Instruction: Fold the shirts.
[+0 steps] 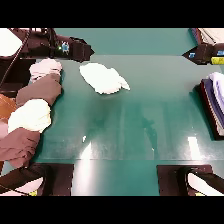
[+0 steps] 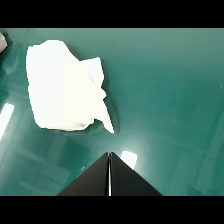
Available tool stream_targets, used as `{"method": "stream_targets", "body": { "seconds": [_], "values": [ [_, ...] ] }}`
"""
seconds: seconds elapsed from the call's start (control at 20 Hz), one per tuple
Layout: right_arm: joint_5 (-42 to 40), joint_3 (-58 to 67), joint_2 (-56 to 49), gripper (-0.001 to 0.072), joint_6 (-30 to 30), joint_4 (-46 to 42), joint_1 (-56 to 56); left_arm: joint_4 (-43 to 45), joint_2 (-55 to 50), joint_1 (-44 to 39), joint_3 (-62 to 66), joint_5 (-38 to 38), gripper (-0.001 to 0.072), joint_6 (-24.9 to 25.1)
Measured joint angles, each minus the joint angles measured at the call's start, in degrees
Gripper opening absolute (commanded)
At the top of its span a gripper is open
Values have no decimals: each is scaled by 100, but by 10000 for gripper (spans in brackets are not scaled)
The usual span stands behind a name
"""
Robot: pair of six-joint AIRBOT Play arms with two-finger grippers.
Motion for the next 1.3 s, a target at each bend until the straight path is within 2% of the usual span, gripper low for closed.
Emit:
{"method": "stream_targets", "body": {
  "seconds": [0.35, 0.4, 0.5, 0.7, 0.8, 0.95, 1.2, 1.25, 1.3],
  "values": [
    [-229, -90, -9, 15, 0, 9, 0, -72, 7, 0, 0, 422, 24, 2],
    [-256, -92, -11, 15, 0, 24, 0, -59, 7, 0, -9, 431, 47, 2],
    [-278, -96, -9, 14, 0, 35, 2, 87, -9, 0, -76, 463, 568, 9],
    [-295, -96, 11, 14, 2, 46, 9, 831, -396, 103, -485, 505, 570, -413],
    [-304, -96, 11, 15, 2, 46, 13, 922, -828, 256, -697, 525, 570, -658],
    [-304, -96, 13, 14, 2, 48, 13, 568, -1661, 415, -852, 660, 569, -697],
    [-304, -96, 13, 14, 4, 48, 13, -407, -2645, 481, -905, 1172, 565, -415],
    [-304, -96, 13, 15, 4, 46, 13, -522, -2747, 483, -890, 1246, 425, -385],
    [-306, -96, 13, 15, 4, 48, 13, -627, -2813, 483, -833, 1327, 216, -356]
  ]
}}
